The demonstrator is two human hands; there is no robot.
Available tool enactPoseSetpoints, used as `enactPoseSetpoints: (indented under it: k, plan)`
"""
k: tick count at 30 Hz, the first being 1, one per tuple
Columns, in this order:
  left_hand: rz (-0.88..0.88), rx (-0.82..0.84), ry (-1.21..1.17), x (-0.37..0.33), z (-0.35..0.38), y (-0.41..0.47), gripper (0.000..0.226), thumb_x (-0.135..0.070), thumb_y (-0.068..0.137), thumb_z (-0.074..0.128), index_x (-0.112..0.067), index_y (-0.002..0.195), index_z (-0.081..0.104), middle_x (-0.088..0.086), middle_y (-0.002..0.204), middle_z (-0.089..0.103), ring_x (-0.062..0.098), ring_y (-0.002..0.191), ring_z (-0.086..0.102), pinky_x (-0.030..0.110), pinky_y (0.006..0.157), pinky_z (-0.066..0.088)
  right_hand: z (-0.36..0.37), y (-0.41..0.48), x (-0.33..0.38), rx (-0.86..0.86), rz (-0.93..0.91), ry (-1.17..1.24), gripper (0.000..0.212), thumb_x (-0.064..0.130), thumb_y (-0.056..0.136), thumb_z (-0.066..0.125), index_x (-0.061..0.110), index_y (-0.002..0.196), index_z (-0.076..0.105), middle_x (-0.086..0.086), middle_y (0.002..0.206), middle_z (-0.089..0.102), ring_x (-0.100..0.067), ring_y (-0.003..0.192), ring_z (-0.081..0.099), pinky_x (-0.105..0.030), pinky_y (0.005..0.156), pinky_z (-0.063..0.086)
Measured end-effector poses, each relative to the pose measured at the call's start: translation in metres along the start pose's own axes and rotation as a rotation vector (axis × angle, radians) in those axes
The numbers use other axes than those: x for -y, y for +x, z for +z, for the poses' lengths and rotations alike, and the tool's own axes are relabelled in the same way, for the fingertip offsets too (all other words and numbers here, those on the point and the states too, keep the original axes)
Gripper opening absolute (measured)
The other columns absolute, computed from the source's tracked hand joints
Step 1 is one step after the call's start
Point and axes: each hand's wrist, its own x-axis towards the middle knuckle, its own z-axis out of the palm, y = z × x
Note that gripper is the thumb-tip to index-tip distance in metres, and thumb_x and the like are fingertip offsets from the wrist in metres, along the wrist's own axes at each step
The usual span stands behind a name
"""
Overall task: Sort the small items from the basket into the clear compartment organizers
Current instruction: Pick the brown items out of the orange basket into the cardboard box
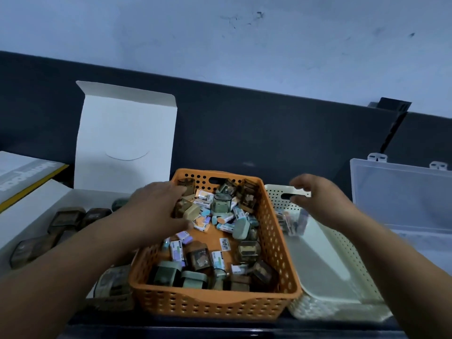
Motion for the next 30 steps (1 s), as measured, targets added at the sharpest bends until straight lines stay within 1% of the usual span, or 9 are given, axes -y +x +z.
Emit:
enactPoseSetpoints:
  k: [2,5,8,10,16,20,24,27,30]
  plan:
    - [0.054,-0.023,0.036,-0.008,0.002,0.014,0.079,-0.053,0.084,0.061,-0.024,0.149,0.025,-0.002,0.152,0.031,0.018,0.139,0.029,0.035,0.112,0.028,0.003,-0.004,0.012,0.027,-0.101,-0.018,0.033,0.023,0.088,0.067,0.027,0.120,0.060,0.009,0.119,0.059,-0.011,0.104,0.056,-0.021,0.073,0.043]
    - [0.127,0.036,-0.040,-0.021,0.006,0.041,0.076,-0.044,0.089,0.060,-0.024,0.151,0.021,-0.003,0.157,0.024,0.016,0.142,0.023,0.032,0.113,0.025,0.010,-0.011,0.040,0.187,-0.266,-0.058,0.041,0.027,0.084,0.072,0.028,0.123,0.060,0.010,0.120,0.056,-0.010,0.110,0.053,-0.024,0.086,0.042]
    - [0.138,0.072,-0.077,-0.037,0.010,0.067,0.065,-0.034,0.093,0.056,-0.024,0.149,0.026,-0.001,0.153,0.033,0.018,0.137,0.035,0.031,0.109,0.032,0.025,-0.007,0.061,0.356,-0.370,-0.201,0.047,0.029,0.081,0.073,0.029,0.126,0.058,0.008,0.124,0.058,-0.013,0.111,0.054,-0.030,0.094,0.045]
    - [0.146,0.090,-0.071,-0.044,0.015,0.080,0.059,-0.025,0.094,0.054,-0.024,0.148,0.030,0.001,0.148,0.040,0.020,0.130,0.044,0.032,0.105,0.039,0.035,-0.002,0.066,0.442,-0.395,-0.276,0.045,0.028,0.081,0.072,0.030,0.124,0.060,0.005,0.123,0.060,-0.018,0.110,0.056,-0.036,0.094,0.048]
    - [0.141,0.114,-0.118,-0.040,0.031,0.091,0.057,-0.008,0.092,0.053,-0.028,0.143,0.038,0.002,0.139,0.051,0.020,0.118,0.052,0.027,0.089,0.046,0.055,0.010,0.075,0.664,-0.427,-0.438,0.048,0.015,0.084,0.065,0.031,0.129,0.057,0.002,0.125,0.059,-0.022,0.110,0.056,-0.038,0.093,0.050]
    - [0.135,0.059,-0.199,-0.032,0.020,0.081,0.045,-0.014,0.088,0.058,-0.032,0.129,0.051,-0.003,0.117,0.062,0.014,0.100,0.058,0.025,0.077,0.048,0.053,0.014,0.076,0.633,-0.386,-0.349,0.038,0.014,0.083,0.068,0.028,0.118,0.060,0.002,0.114,0.060,-0.020,0.103,0.057,-0.034,0.086,0.050]
    - [0.096,-0.026,-0.372,-0.011,-0.009,0.055,0.031,-0.015,0.082,0.060,-0.033,0.107,0.063,-0.007,0.096,0.066,0.011,0.084,0.061,0.028,0.073,0.052,0.032,0.020,0.094,0.469,-0.346,-0.055,0.027,0.026,0.078,0.077,0.026,0.099,0.060,0.006,0.098,0.061,-0.016,0.090,0.060,-0.031,0.076,0.051]
    - [0.030,-0.059,-0.514,0.013,-0.038,0.023,0.033,-0.010,0.084,0.058,-0.031,0.107,0.067,-0.008,0.099,0.067,0.005,0.086,0.062,0.026,0.074,0.051,0.028,0.019,0.123,0.418,-0.369,0.154,0.022,0.025,0.079,0.077,0.022,0.096,0.063,0.002,0.094,0.066,-0.015,0.084,0.064,-0.032,0.075,0.053]
    - [-0.079,-0.137,-0.506,0.046,-0.056,-0.007,0.034,-0.018,0.089,0.058,-0.034,0.119,0.062,-0.010,0.108,0.061,0.001,0.087,0.057,0.020,0.072,0.043,0.040,0.013,0.159,0.434,-0.422,0.274,0.023,0.025,0.081,0.076,0.022,0.100,0.063,0.001,0.095,0.066,-0.014,0.082,0.064,-0.028,0.070,0.052]
